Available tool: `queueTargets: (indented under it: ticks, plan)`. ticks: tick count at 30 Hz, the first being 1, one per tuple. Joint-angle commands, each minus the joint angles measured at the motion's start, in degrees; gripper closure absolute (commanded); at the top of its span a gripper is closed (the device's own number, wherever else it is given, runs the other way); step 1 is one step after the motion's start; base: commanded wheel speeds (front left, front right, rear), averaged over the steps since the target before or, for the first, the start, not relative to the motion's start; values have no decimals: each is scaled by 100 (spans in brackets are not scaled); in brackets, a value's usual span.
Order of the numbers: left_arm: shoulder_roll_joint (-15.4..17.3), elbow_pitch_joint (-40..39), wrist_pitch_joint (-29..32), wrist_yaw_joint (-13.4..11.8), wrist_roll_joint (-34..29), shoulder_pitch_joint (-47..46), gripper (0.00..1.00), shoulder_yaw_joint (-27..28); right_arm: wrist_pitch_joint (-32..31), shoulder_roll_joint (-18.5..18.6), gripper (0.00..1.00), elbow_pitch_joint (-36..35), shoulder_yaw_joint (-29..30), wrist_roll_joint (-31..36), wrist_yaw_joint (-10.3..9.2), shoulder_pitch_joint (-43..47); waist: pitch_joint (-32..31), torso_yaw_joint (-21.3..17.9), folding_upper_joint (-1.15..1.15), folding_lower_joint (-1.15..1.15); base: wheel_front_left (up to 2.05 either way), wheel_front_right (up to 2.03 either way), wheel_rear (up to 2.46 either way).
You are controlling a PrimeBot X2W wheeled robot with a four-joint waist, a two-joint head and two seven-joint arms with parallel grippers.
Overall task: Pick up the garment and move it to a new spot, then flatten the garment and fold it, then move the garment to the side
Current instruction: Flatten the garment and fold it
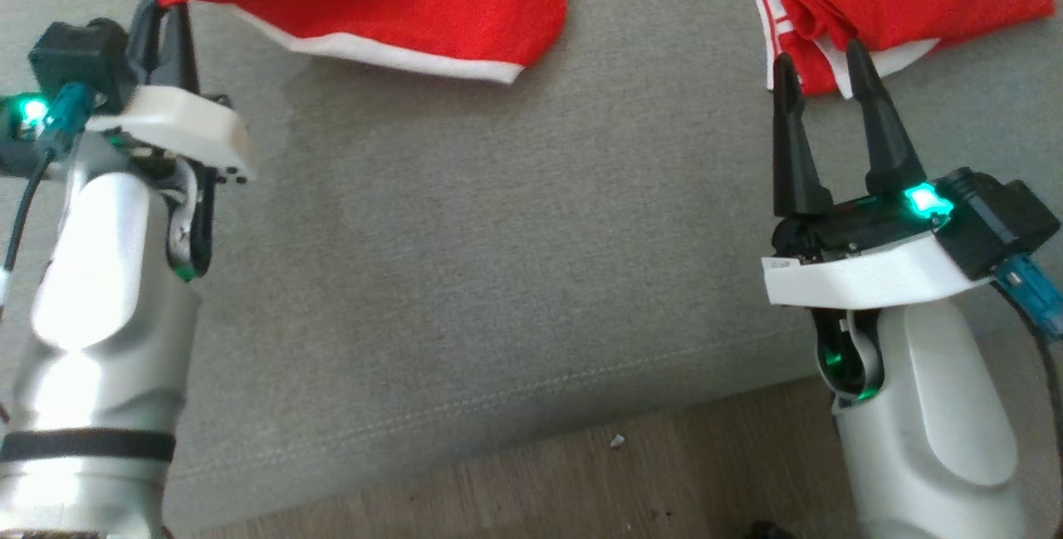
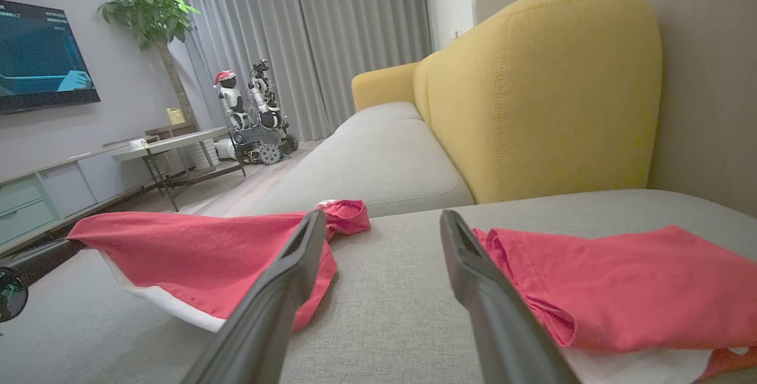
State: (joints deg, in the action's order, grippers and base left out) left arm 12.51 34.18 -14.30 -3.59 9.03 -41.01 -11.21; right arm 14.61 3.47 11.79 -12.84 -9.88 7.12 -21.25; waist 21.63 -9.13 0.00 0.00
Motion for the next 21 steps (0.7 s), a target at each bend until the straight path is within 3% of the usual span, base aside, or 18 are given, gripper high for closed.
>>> queueTargets:
  ticks: [1,10,21]
  plan:
    - [268,-181,-68,-54,-50,6,100,203,39,-59,0,-162,-128,9,36,-24,-38,51,0,0,0,0,0]
    - [337,-572,-69,-337,-207,242,100,181,-2,-59,0,356,-439,-122,36,-175,-114,346,0,0,0,0,0]
    - [154,-1025,45,-277,-251,-56,100,-102,-511,-59,0,1351,-1550,-602,36,-876,-99,642,0,0,0,0,0]
